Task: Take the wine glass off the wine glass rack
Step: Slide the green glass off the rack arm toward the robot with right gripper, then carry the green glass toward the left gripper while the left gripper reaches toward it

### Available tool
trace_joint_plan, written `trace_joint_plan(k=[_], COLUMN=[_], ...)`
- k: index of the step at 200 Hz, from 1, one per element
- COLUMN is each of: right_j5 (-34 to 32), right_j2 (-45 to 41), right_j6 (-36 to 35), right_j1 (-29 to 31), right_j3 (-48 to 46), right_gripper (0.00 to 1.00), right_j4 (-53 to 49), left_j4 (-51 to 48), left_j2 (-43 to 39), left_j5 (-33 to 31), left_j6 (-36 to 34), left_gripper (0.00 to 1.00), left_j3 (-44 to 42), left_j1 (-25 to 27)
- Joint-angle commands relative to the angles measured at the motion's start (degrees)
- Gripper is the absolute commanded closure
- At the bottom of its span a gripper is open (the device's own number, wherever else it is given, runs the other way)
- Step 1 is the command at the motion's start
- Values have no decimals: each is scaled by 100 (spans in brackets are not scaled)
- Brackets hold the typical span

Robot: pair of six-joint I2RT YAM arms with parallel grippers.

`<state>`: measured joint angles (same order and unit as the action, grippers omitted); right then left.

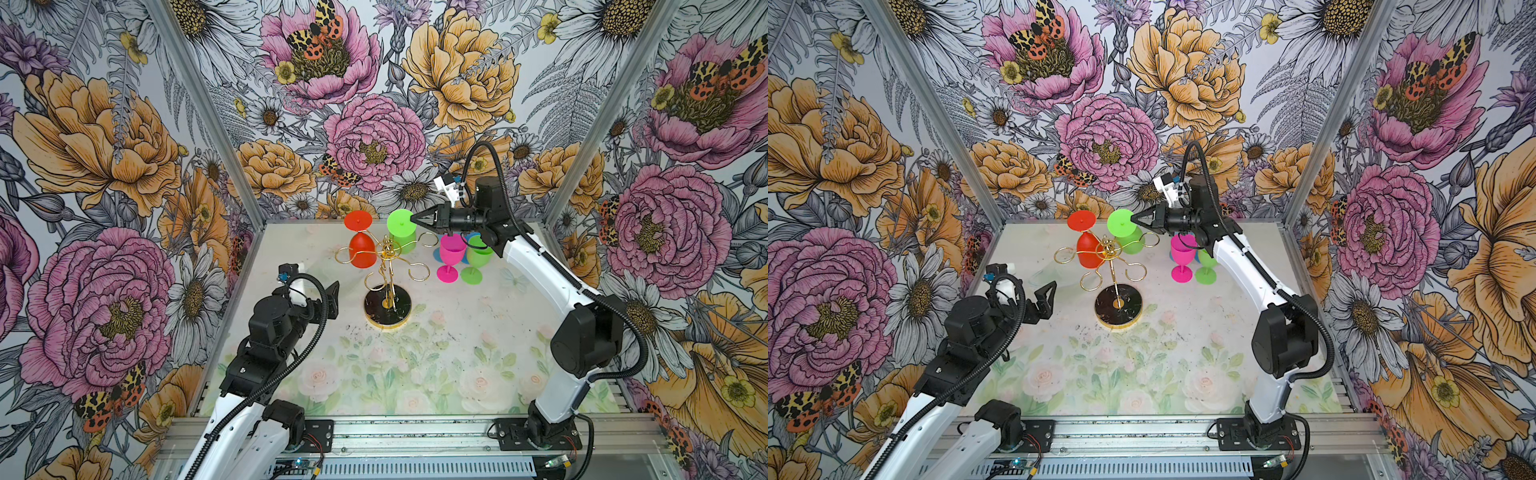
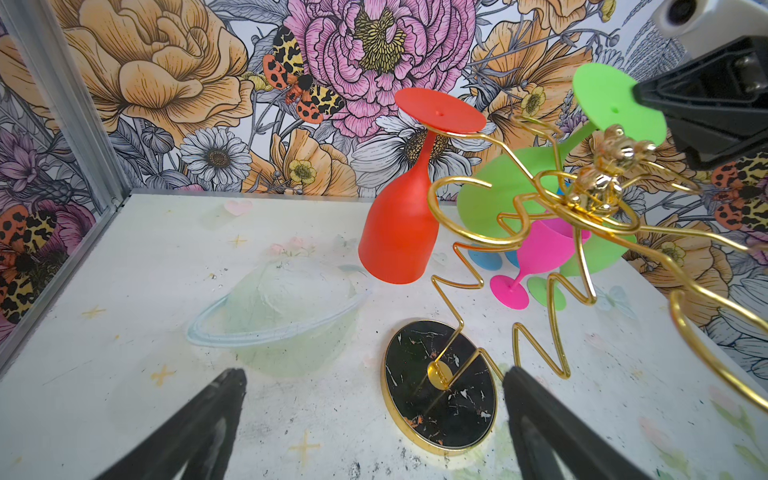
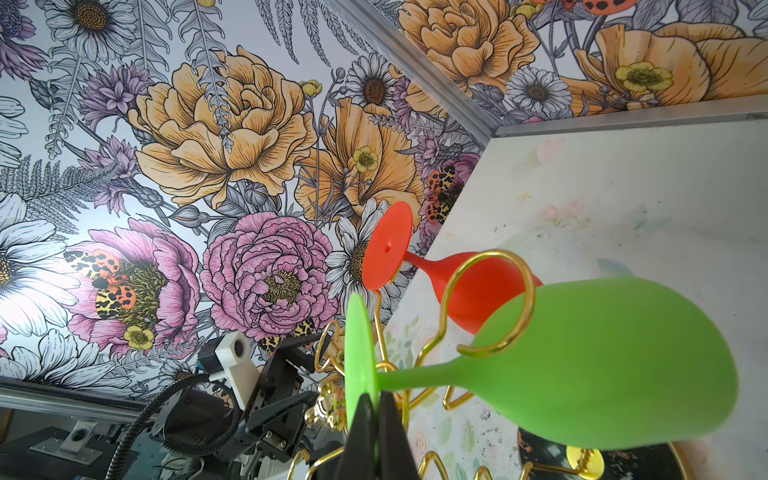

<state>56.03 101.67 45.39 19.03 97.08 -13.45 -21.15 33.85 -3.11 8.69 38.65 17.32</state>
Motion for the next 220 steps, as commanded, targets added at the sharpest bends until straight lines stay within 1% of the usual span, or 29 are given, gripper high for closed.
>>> trace_joint_plan(k=[1, 37, 75, 129, 182, 220], right_j5=[40, -77, -162, -334, -794, -1274], right_j2=[-312, -449, -626, -1158, -1962, -2555], right_j6=[-127, -154, -188, -353, -602, -835], right_j1=[-70, -245, -494, -811, -1055, -1073], right_j3=[-82, -206, -302, -664, -1191, -1585], right_gripper=[100, 100, 100, 100, 100, 100], right_j4=[72, 72, 73, 53, 12, -315], left_j4=[34, -159, -245, -162, 2, 219], left_j2=[-7, 136, 381, 254, 357, 337], left_j5=[155, 338, 944, 1375, 2326, 3007], left_j6=[55, 143, 172, 68, 16, 51], left_gripper=[2, 1, 1, 1, 1, 2], left_j3=[-16, 174, 351, 326, 353, 314], left_j1=[-80, -114, -139, -144, -142, -142])
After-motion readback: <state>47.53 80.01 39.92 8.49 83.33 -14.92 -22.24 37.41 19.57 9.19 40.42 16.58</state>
